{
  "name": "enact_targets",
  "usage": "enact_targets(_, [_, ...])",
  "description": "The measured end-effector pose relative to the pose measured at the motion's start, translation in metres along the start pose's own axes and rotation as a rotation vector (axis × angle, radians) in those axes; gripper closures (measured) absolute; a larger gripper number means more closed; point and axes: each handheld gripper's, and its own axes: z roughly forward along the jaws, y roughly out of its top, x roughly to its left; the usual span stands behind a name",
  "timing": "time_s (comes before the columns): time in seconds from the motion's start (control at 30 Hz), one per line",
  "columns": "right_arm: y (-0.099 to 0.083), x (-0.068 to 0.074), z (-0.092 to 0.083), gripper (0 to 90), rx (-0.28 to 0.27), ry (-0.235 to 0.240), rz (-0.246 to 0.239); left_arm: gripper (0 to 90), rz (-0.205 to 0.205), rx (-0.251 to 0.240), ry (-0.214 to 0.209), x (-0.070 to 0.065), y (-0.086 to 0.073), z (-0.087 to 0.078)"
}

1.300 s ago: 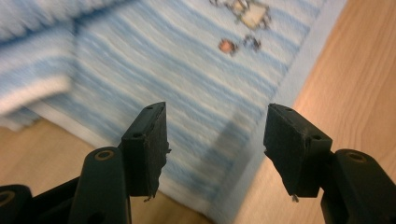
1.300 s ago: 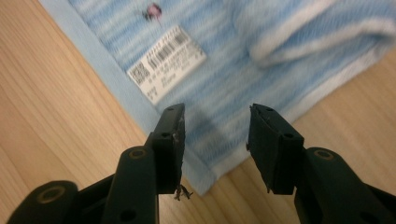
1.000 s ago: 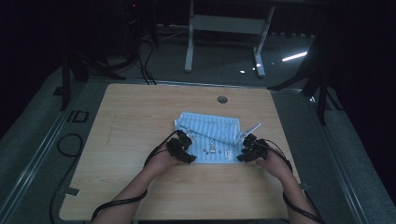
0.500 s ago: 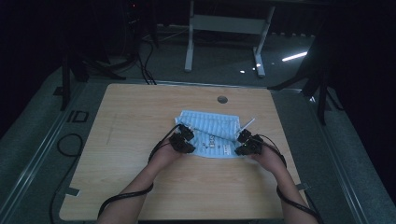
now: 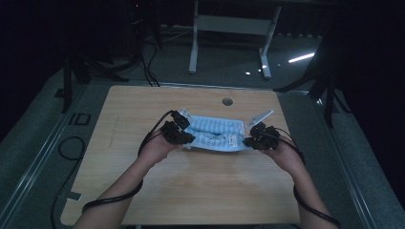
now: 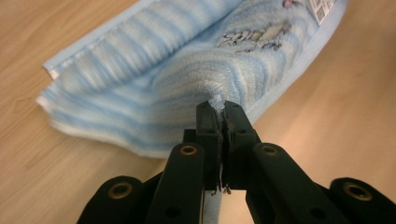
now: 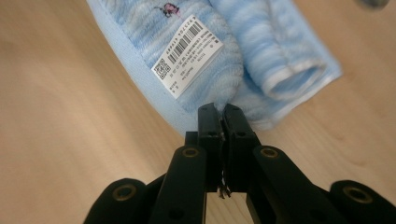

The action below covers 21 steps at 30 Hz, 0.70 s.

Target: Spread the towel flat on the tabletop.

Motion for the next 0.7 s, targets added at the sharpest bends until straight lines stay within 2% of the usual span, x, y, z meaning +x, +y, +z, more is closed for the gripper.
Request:
enact_targets(0.03, [0.000, 0.000, 0.000, 87.4, 0.000, 0.000, 0.000, 86.2, 0.005, -0.007, -0.015, -0.003, -0.002, -0.008])
enact_targets(0.07, [0.000, 0.000, 0.000, 87.4, 0.000, 0.000, 0.000, 86.1, 0.005, -0.007, -0.015, -0.003, -0.002, -0.008])
enact_targets(0.1, [0.000, 0.004, -0.008, 87.3, -0.013, -0.003, -0.008, 86.1, 0.015, -0.024, -0.041, -0.012, -0.008, -0.023])
enact_targets(0.13, [-0.005, 0.021, -0.028, 87.3, -0.051, -0.022, -0.042, 86.1, 0.020, -0.029, -0.052, -0.017, -0.011, -0.027])
enact_targets(0.17, [-0.009, 0.028, -0.035, 87.2, -0.057, -0.024, -0.048, 86.0, 0.036, -0.032, -0.067, -0.024, -0.017, -0.032])
enact_targets(0.2, [-0.009, 0.028, -0.035, 87.2, -0.057, -0.024, -0.048, 86.0, 0.054, -0.029, -0.079, -0.032, -0.023, -0.036])
enact_targets(0.27, [-0.020, 0.044, -0.044, 87.0, -0.075, -0.020, -0.066, 85.9, 0.089, -0.018, -0.106, -0.051, -0.040, -0.040])
enact_targets(0.33, [-0.033, 0.061, -0.048, 87.0, -0.085, 0.003, -0.044, 85.7, 0.118, 0.007, -0.126, -0.064, -0.054, -0.039])
enact_targets(0.37, [-0.041, 0.071, -0.049, 86.7, -0.086, 0.014, -0.057, 85.6, 0.124, 0.014, -0.141, -0.070, -0.063, -0.039])
enact_targets(0.4, [-0.057, 0.091, -0.048, 86.5, -0.078, 0.039, -0.070, 85.6, 0.122, 0.022, -0.171, -0.075, -0.072, -0.037])
enact_targets(0.43, [-0.064, 0.099, -0.047, 86.2, -0.072, 0.051, -0.078, 85.2, 0.108, 0.032, -0.188, -0.079, -0.080, -0.035])
enact_targets(0.47, [-0.064, 0.099, -0.047, 86.2, -0.072, 0.051, -0.078, 85.2, 0.102, 0.035, -0.201, -0.084, -0.088, -0.032])
enact_targets(0.53, [-0.079, 0.111, -0.043, 86.0, -0.060, 0.074, -0.063, 84.7, 0.103, 0.057, -0.268, -0.094, -0.102, -0.026])
enact_targets(0.57, [-0.093, 0.119, -0.040, 82.8, -0.055, 0.093, -0.042, 79.1, 0.104, 0.073, -0.301, -0.100, -0.109, -0.023])
enact_targets(0.6, [-0.098, 0.123, -0.039, 77.0, -0.046, 0.125, -0.022, 74.8, 0.114, 0.085, -0.338, -0.104, -0.114, -0.021])
enact_targets(0.63, [-0.103, 0.126, -0.038, 74.2, -0.035, 0.141, -0.033, 70.9, 0.122, 0.087, -0.359, -0.108, -0.118, -0.021])
enact_targets(0.7, [-0.106, 0.130, -0.039, 72.3, -0.026, 0.131, -0.047, 68.4, 0.129, 0.081, -0.357, -0.109, -0.122, -0.023])
